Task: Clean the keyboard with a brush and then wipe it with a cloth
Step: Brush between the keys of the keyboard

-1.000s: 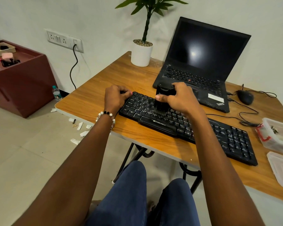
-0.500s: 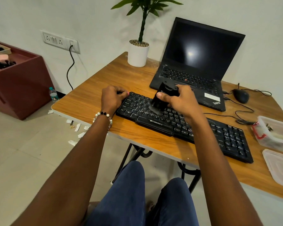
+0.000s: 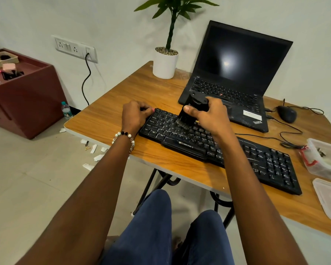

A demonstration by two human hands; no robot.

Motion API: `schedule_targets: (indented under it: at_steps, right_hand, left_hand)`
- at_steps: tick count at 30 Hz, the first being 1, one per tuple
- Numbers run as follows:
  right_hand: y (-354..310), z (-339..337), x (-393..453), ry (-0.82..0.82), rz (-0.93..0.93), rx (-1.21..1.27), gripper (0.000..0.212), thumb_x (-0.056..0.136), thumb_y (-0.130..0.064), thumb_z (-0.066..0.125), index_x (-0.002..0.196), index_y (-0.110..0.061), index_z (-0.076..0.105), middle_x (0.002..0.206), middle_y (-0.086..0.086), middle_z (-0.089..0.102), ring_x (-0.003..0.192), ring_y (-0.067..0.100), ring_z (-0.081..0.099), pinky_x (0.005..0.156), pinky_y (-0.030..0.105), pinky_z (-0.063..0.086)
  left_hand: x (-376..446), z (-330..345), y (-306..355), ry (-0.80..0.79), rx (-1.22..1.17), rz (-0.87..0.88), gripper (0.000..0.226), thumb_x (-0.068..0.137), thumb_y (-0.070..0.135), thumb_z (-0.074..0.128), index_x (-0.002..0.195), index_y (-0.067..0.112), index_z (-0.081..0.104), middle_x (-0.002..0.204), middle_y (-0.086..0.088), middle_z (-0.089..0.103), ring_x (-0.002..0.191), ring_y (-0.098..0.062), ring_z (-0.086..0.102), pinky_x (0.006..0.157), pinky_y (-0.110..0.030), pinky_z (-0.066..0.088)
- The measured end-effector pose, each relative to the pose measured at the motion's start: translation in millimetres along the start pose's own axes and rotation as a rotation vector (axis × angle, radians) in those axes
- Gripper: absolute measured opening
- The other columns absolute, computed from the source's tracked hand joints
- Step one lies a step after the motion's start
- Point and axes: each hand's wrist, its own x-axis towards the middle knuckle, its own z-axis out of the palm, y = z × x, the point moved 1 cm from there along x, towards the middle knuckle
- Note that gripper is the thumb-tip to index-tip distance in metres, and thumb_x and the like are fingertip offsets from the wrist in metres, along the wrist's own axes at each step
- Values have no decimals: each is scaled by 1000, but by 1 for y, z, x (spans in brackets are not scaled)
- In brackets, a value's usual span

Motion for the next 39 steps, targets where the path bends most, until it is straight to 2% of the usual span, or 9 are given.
schedule_targets:
  at_steps: [5,8,11,16,20,23,31,35,39]
  right_hand:
    - [2,19,-3,-20,-7,-101,30,82,-34,76,100,-12,65,91,-2,68,84,12,63,71,27,54]
    - [0,17,-2,-78,73,81,30,80,-34,78,97,-11,67,94,3,72,89,18,67,77,40,55]
    - [0,15,1,15,41,50,28,82,-33,75,97,-12,63,97,2,69,89,15,64,69,28,52]
    - [1,19,0,33,-11,-157,35,83,-37,74,103,-9,64,94,0,66,87,16,61,73,29,51]
    - [3,14,1,-80,83,115,28,81,-31,76,98,-11,65,92,0,70,88,15,66,68,25,51]
    - [3,11,3,34,43,64,29,83,-32,75,102,-13,63,101,1,69,90,12,64,68,22,50]
    - [5,22,0,-45,-15,-104,30,83,-34,75,103,-14,64,95,-1,68,85,14,64,73,30,53]
    - [9,12,7,-67,81,167,30,81,-32,77,102,-13,66,97,2,72,93,18,67,69,29,52]
    - [7,20,7,64,2,97,35,85,-32,73,111,-13,62,105,-2,67,95,11,62,67,17,45]
  left_hand:
    - [-2,1,0,5,4,10,15,82,17,75,93,7,76,92,-5,74,78,-7,62,70,-11,43]
    - [-1,1,0,4,8,10,15,82,17,75,93,7,76,92,-5,74,78,-6,62,68,-8,41]
    - [-1,1,0,5,17,7,15,83,18,74,93,7,76,92,-5,74,78,-6,62,66,-7,40]
    - [0,1,0,7,15,3,15,83,18,74,93,7,76,92,-5,74,79,-8,62,72,-14,45]
    - [1,2,-2,0,20,4,15,83,19,74,93,8,76,92,-4,74,79,-7,62,65,-5,40]
    - [1,2,-1,3,26,3,15,83,19,74,93,8,76,92,-4,74,78,-6,62,67,-9,43]
    - [1,2,-2,5,22,13,14,83,18,75,92,8,76,91,-4,74,76,-5,61,61,2,36]
    - [1,3,-2,9,25,3,14,83,18,75,92,8,76,91,-3,74,77,-5,60,63,-2,39]
    - [1,2,-2,10,27,16,15,83,20,75,93,8,76,91,-5,74,78,-6,62,70,-13,44]
